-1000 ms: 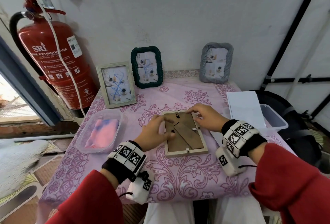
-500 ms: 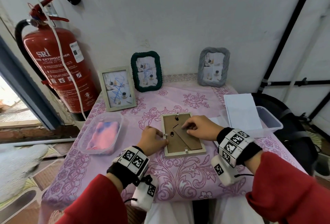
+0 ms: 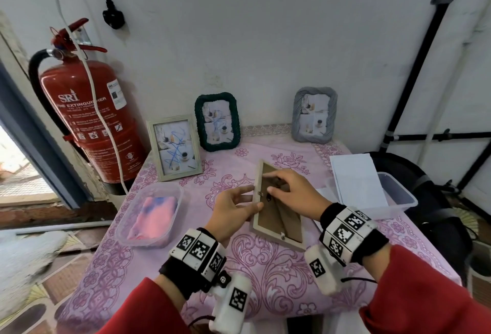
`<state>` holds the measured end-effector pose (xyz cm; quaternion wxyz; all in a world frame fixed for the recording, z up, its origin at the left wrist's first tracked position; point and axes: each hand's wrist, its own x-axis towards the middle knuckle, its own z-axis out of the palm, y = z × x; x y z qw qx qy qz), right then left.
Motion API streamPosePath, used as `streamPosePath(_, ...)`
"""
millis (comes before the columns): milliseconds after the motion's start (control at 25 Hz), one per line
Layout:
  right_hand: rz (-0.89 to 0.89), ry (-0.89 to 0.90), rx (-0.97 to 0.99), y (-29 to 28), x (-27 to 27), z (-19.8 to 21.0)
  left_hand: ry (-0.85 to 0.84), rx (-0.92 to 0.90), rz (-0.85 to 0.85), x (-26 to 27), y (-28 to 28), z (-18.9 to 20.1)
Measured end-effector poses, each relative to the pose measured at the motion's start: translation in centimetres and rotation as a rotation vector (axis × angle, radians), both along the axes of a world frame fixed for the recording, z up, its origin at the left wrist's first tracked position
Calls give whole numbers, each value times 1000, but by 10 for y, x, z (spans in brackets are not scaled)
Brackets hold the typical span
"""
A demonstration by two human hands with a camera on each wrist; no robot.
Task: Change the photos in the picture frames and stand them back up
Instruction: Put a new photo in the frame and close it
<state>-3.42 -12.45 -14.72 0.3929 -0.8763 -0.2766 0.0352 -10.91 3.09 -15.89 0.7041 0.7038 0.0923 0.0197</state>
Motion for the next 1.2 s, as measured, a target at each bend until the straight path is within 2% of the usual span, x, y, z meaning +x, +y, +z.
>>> streamPosePath(240,-206,-61,318,4,-4,35,-223,30,31,-4,-14,14)
streamPosePath(480,-270,-58,619,3,-12,67,-428,215,-17,-4,-23,34)
streamPosePath(800,-283,-125,853,4,-17,68,-606,374,-21,-4,-28,35)
streamPosePath(880,-270,-105,876,3,-15,66,-623,383,-18,0,-24,34)
streamPosePath(1080,-253,-47,924,-3,-14,65,-549,478,181,12,2,27)
streamPosePath(1200,-234,-10,945,-5,-16,63,-441,342,148,17,15,26)
